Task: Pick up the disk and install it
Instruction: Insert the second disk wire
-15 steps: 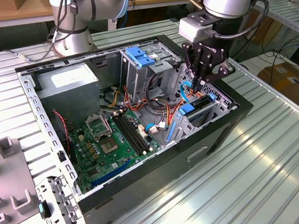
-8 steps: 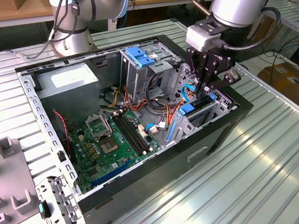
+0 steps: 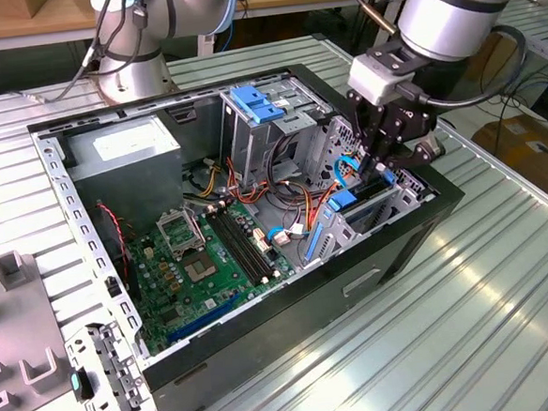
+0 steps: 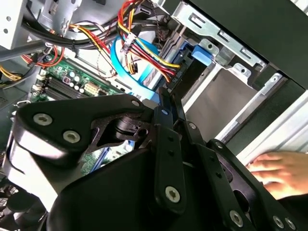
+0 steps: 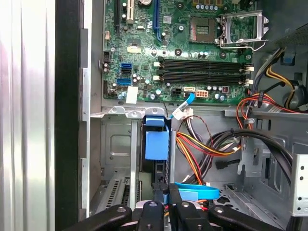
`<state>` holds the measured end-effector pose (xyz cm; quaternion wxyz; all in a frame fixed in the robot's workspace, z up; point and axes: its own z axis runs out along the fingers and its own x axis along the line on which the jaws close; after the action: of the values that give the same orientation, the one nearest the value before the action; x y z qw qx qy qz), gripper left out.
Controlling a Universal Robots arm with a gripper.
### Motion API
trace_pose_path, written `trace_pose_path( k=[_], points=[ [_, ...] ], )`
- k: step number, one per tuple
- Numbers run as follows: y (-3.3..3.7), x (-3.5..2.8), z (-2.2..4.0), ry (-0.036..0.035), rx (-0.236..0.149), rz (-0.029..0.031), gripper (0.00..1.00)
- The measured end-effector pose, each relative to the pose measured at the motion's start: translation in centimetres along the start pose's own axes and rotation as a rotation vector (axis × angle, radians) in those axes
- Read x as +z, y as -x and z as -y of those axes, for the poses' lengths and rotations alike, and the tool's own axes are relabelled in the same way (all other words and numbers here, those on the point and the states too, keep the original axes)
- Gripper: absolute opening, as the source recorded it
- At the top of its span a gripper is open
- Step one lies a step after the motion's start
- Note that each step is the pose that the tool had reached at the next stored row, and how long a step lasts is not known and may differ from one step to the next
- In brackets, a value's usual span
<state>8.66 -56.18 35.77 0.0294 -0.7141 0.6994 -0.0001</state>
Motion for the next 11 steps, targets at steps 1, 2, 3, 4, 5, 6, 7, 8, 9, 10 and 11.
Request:
trace_pose_path(
  k=[1,2,3,4,5,6,7,8,9,10,11],
  points=[
    [-0.16,0.04,0.00,-0.0001,0.000,0.0028,0.16],
    [-0.27,0.07,-0.01,-0.0001,0.000,0.0041,0.16],
    [-0.41,0.12,-0.01,-0.0002,0.001,0.0058,0.16],
    [-0.48,0.15,-0.02,-0.0002,0.001,0.0066,0.16],
    [-0.50,0.17,-0.02,-0.0002,0.002,0.0069,0.16],
    [-0.50,0.20,-0.01,-0.0002,0.003,0.0072,0.16],
    [-0.50,0.22,-0.01,-0.0003,0.006,0.0069,0.16],
    [-0.51,0.24,-0.01,-0.0006,0.011,0.0067,0.16],
    [-0.51,0.28,-0.01,-0.0010,0.020,0.0064,0.16],
    [-0.51,0.31,0.00,-0.0014,0.029,0.0060,0.16],
    [-0.51,0.34,0.00,-0.0019,0.039,0.0056,0.16]
  ],
)
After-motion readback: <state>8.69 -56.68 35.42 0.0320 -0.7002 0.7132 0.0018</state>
